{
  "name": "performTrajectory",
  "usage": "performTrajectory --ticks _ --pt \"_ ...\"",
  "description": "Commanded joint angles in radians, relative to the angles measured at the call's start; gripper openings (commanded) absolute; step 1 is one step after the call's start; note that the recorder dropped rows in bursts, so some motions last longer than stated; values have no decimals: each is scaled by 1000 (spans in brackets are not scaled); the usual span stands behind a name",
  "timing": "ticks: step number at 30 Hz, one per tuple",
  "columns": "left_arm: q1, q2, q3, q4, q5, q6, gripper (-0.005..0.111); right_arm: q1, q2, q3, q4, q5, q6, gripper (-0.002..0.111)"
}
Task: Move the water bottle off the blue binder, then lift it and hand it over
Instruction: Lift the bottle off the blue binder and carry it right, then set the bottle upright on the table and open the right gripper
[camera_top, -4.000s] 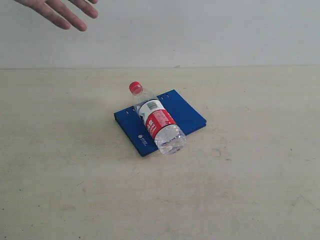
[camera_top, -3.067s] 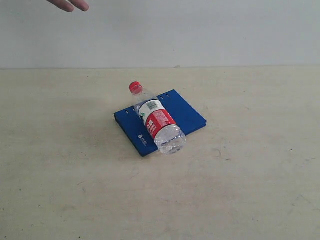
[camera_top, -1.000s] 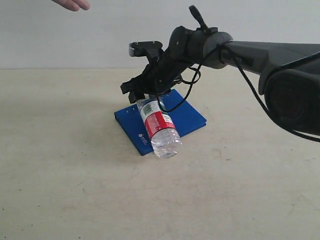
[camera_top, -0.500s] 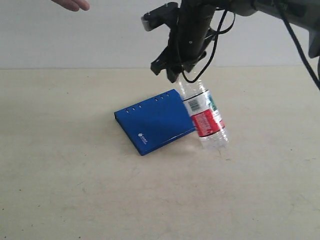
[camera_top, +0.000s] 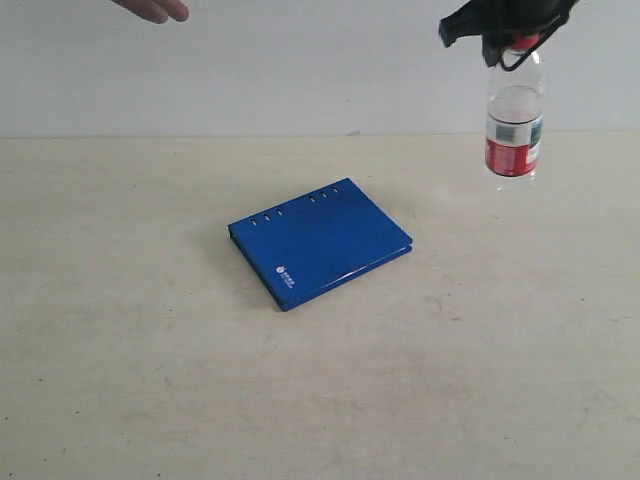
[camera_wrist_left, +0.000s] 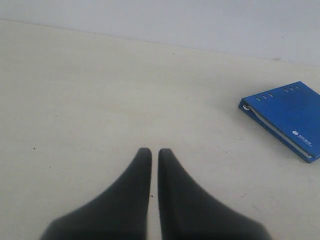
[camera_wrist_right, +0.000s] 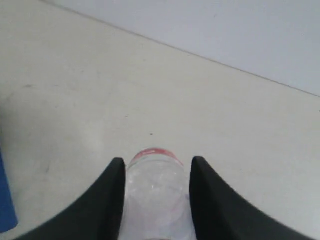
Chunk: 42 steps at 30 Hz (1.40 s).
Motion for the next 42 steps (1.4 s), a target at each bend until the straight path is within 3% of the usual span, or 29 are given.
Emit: performTrajectory --ticks 1,7,23,33,35,39,42 --pt "-5 -4 -1 2 -15 3 5 -92 -18 18 63 -59 -9 0" --pt "-5 -4 -1 2 -15 3 5 -137 -18 55 163 -46 -156 0" --pt "-5 -4 -1 2 -15 3 5 -135 -16 55 167 -46 -248 0" --pt "-5 -4 -1 2 -15 3 5 -135 43 55 265 -21 -336 1" --pt "-5 -4 -1 2 -15 3 5 -135 54 55 285 -15 -346 6" --pt "-5 -4 -1 2 -15 3 5 -135 66 55 343 -15 -367 31" --pt "-5 -4 -1 2 -15 3 5 -135 66 55 345 -15 -373 38"
